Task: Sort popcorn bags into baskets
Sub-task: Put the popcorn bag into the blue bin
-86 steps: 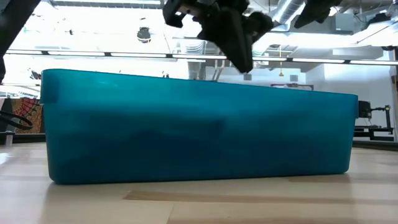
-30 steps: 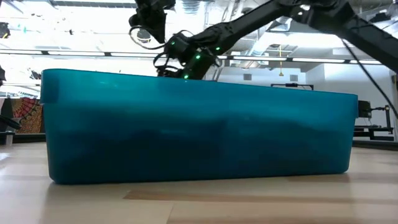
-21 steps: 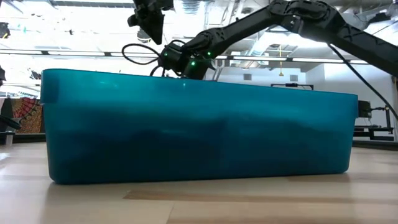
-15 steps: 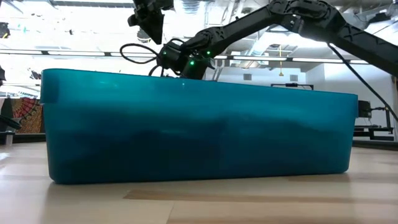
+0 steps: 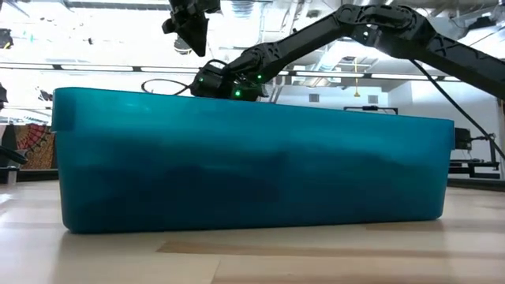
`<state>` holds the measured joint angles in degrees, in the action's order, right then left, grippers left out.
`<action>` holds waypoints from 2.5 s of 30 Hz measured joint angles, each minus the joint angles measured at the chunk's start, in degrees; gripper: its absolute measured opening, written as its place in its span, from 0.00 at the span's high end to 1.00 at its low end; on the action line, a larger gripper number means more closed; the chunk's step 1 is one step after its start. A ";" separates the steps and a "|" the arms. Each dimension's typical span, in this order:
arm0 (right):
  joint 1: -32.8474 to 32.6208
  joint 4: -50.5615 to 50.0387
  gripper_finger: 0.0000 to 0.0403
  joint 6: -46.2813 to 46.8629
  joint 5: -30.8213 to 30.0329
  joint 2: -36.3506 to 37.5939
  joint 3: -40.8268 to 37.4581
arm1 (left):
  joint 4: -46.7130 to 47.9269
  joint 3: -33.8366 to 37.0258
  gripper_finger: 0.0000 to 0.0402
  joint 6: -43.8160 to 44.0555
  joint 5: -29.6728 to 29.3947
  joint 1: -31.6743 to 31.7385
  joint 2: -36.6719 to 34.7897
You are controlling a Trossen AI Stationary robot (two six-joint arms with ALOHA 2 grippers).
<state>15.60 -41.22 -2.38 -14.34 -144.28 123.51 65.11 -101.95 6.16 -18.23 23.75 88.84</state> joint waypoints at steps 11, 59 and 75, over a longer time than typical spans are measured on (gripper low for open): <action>-2.62 -7.08 0.97 -6.18 4.95 0.18 0.11 | 0.12 0.00 0.98 -0.14 1.09 0.02 0.00; -2.06 -48.87 0.97 2.06 14.20 63.96 -0.07 | -14.58 25.81 0.34 -34.59 13.59 -14.08 -1.55; -2.06 -48.80 0.96 6.59 13.71 68.67 -0.12 | -37.44 47.54 0.34 -40.27 20.20 -14.05 -1.55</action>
<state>13.54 -90.02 4.21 -0.62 -75.61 123.39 27.67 -54.41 -34.11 1.97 9.69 87.29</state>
